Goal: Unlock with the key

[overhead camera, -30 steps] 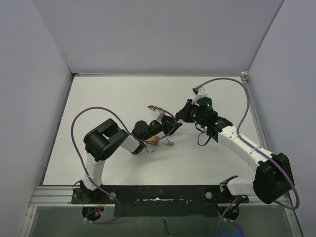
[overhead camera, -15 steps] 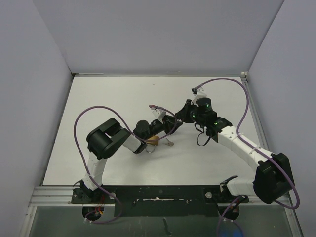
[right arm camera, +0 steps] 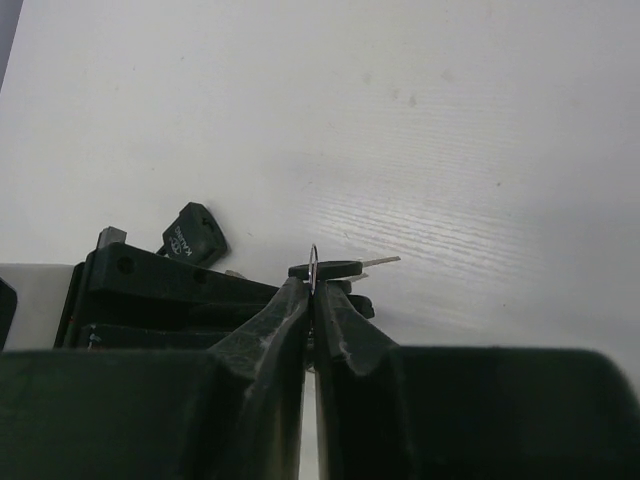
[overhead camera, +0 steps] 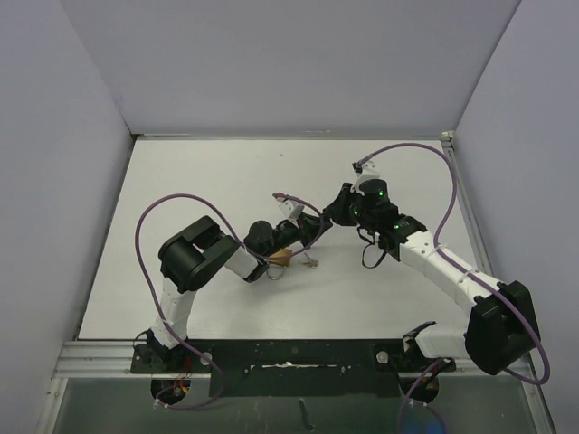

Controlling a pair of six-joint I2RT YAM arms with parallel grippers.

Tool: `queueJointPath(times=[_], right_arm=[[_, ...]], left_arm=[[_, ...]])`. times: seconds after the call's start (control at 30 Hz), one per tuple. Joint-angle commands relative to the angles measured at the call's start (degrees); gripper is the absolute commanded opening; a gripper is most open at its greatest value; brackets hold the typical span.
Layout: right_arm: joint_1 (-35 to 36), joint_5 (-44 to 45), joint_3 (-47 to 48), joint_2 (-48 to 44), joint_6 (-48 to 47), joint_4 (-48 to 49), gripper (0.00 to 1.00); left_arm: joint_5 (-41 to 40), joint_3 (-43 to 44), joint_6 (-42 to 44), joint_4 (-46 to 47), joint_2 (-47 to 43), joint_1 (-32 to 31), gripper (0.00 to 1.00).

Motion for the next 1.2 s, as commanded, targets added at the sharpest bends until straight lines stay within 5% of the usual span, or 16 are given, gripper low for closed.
queueJointPath(times=[0.0,0.13,0.23,0.47,0.7,0.9,1.17], right_arm=[[0.12,2.33,1.31,-2.68,0.08,0.35,0.15],[-0.22,5.34,1.23,-4.63,-0.86,-1.07,0.61],[-1.03,6.85,0.85,-6.9,-2.55,-1.53,0.69],[-4.42,1.5,0.93,-7.66,-7.96,-2.12,0.68],[-11.41,-16.63,-6.08,-7.9,-10.29,10.87,0.65],[-12.49,-26.49,-7.84,-8.06,-13.78,15.22,0.61],[-12.41,-34.17,-10.99,-8.47,-14.83,21.27,0.57]], left_arm=[[3.28,-1.95,-1.12,3.33,-1.82,0.13,0.0],[8.12,-4.3,-5.88,-1.58,-4.49,2.47,0.0],[10.74,-4.93,-7.93,-7.73,-6.66,4.31,0.0],[19.32,-1.84,-6.14,-25.72,-12.46,7.52,0.0],[29.84,7.04,2.53,-45.74,-16.26,8.16,0.0],[39.9,12.9,5.21,-52.34,-15.22,9.24,0.0],[43.47,20.16,11.14,-65.09,-13.65,9.64,0.0]])
